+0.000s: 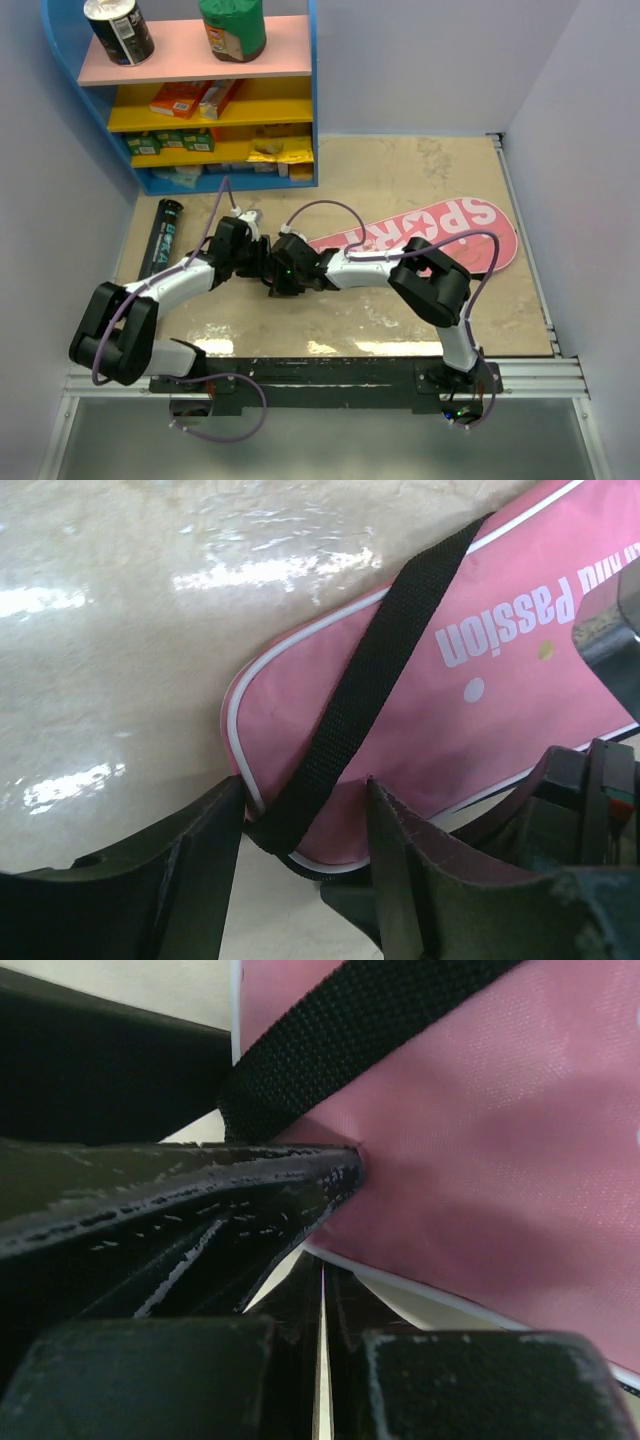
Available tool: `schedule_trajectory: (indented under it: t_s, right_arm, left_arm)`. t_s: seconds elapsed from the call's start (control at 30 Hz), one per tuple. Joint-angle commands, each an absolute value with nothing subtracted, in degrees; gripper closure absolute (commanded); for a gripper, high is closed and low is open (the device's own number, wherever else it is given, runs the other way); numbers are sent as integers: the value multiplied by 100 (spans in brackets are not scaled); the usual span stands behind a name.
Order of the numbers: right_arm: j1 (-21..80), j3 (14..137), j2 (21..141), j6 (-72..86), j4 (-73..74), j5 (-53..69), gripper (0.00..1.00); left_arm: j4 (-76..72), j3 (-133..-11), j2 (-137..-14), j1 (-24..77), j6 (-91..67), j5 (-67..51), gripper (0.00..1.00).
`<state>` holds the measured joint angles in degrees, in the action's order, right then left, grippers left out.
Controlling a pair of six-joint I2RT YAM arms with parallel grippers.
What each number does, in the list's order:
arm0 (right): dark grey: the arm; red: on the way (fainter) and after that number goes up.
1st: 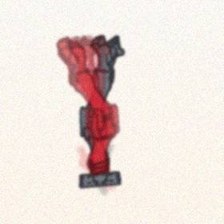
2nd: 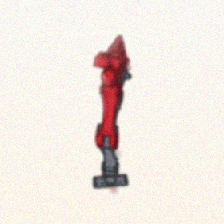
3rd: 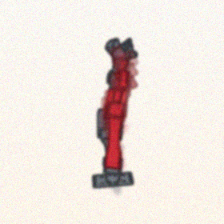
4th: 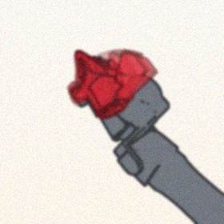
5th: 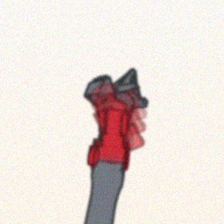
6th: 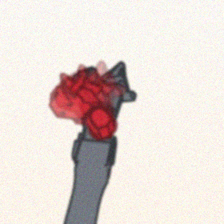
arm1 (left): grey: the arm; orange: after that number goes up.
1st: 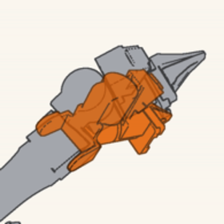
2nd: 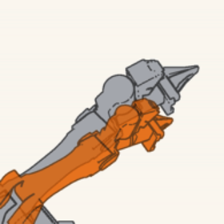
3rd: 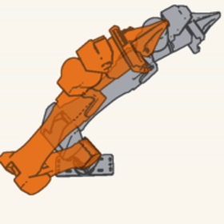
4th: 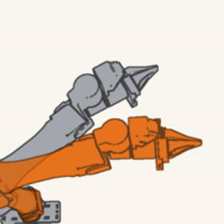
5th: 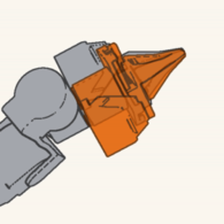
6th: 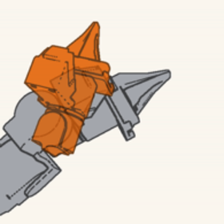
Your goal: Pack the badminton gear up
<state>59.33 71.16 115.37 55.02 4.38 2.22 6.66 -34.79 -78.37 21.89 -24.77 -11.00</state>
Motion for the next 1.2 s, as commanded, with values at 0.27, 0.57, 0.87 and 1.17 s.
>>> schedule_trajectory:
  t_s: [0.27, 0.57, 0.87, 1.17]
  right_arm:
    - [6223, 7041, 12068, 6275, -2029, 510, 100]
    - [6231, 5925, 11094, 6459, -2479, 18, 100]
    - [6345, 4097, 10626, 7802, -4155, -843, 100]
    - [6478, 3963, 11372, 8157, -6275, -994, 100]
  left_arm:
    - [650, -2742, -6812, 2558, -3032, -1802, 43]
    - [633, -2698, -6636, 2558, -3085, -1863, 43]
    - [571, -2672, -6373, 2610, -3304, -2214, 44]
    - [501, -2382, -6232, 2760, -3393, -2259, 45]
